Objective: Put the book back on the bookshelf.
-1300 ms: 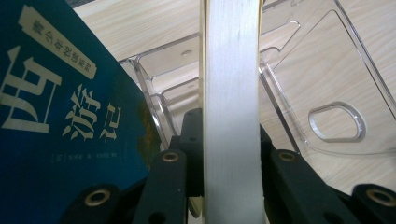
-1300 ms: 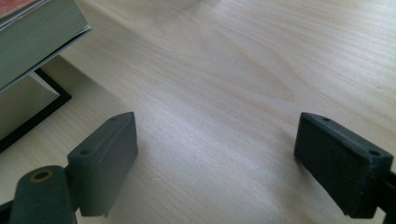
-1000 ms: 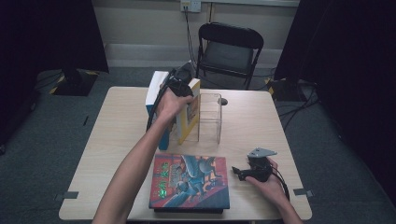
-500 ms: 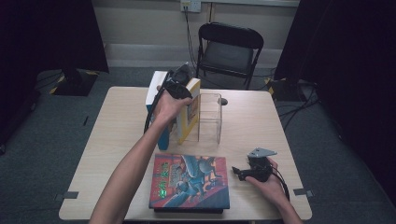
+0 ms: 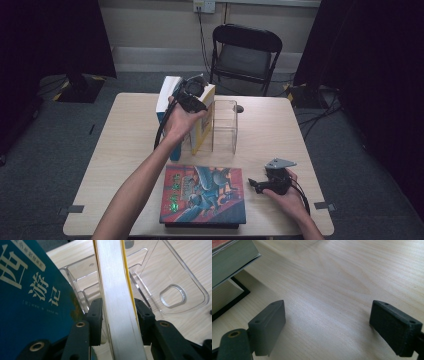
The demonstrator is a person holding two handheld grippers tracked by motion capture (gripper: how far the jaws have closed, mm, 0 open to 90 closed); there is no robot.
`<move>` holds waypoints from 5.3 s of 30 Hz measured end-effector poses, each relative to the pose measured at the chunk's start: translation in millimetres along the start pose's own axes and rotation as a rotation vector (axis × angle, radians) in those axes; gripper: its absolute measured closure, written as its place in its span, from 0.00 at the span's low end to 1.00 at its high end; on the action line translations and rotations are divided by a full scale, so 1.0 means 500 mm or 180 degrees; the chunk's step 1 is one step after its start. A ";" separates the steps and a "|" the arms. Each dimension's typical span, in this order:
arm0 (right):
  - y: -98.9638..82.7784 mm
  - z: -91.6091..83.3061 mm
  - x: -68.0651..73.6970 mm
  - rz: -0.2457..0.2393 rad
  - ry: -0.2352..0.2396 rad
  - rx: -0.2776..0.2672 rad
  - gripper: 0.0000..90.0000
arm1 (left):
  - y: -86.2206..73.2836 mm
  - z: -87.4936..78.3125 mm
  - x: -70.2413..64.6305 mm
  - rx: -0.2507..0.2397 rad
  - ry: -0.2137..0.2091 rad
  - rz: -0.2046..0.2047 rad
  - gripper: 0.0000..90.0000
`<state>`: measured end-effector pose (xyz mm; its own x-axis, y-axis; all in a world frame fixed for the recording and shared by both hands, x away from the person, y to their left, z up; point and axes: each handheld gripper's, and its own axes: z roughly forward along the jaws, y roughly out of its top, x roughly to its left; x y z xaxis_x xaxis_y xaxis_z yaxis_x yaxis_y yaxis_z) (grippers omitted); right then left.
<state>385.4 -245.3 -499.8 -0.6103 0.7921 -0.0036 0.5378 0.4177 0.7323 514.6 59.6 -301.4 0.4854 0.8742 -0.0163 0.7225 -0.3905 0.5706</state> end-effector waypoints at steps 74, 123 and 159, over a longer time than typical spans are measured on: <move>0.001 0.001 0.000 -0.0001 0.0002 0.0002 0.15 | -0.115 0.003 -0.047 -0.0957 -0.0663 0.0276 0.50; 0.085 -0.045 0.050 -0.0019 0.0318 -0.0346 0.37 | -0.386 0.046 0.046 -0.0713 -0.0842 0.0318 0.57; 0.129 -0.004 0.130 -0.0332 0.0959 -0.0139 0.48 | -0.496 0.020 0.070 -0.0867 -0.0894 0.0125 0.67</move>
<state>379.1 -168.1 -451.4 -0.8092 0.5758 0.1168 0.4418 0.4652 0.7670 357.4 183.8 -451.8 0.6531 0.7323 -0.1927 0.5619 -0.2981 0.7716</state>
